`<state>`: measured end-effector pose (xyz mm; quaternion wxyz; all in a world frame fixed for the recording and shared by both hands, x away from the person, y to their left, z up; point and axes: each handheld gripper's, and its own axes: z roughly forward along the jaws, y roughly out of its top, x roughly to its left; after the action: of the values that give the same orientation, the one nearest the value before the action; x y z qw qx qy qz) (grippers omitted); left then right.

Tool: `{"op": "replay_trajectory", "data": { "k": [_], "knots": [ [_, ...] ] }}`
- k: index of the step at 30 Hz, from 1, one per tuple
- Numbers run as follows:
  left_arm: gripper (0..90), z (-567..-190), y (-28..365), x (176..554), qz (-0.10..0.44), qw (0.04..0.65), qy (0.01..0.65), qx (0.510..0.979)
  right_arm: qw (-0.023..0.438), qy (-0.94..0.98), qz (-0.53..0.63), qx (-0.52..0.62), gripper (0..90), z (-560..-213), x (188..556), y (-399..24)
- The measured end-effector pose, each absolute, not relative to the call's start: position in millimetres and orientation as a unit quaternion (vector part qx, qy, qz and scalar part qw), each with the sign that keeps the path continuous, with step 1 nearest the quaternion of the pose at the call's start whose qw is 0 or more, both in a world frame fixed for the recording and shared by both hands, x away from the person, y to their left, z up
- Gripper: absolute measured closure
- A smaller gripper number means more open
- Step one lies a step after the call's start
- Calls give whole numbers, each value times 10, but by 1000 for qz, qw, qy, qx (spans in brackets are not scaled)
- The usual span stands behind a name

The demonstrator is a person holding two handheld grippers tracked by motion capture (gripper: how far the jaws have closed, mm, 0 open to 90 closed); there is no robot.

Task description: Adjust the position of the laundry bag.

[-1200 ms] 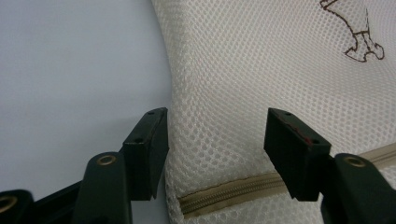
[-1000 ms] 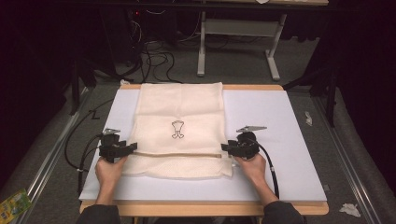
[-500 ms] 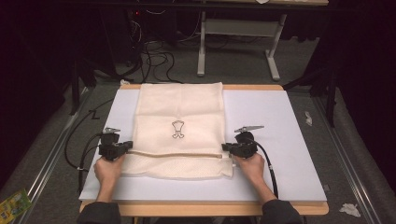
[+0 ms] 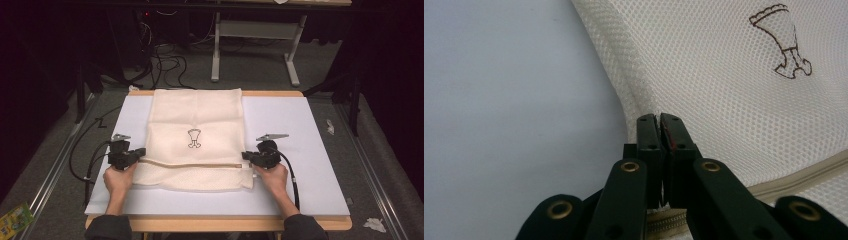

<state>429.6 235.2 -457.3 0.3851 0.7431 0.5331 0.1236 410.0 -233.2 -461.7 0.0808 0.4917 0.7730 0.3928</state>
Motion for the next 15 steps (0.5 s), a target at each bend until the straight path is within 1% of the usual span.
{"op": "replay_trajectory", "data": {
  "k": [5,15],
  "knots": [
    [880,-4596,2303,4320,113,400,532,738,88,769,398,493,870,-4603,4073,-2422],
    [880,-4590,2186,4324,103,414,516,743,103,762,398,500,870,-4598,4004,-2579]
  ]
}}
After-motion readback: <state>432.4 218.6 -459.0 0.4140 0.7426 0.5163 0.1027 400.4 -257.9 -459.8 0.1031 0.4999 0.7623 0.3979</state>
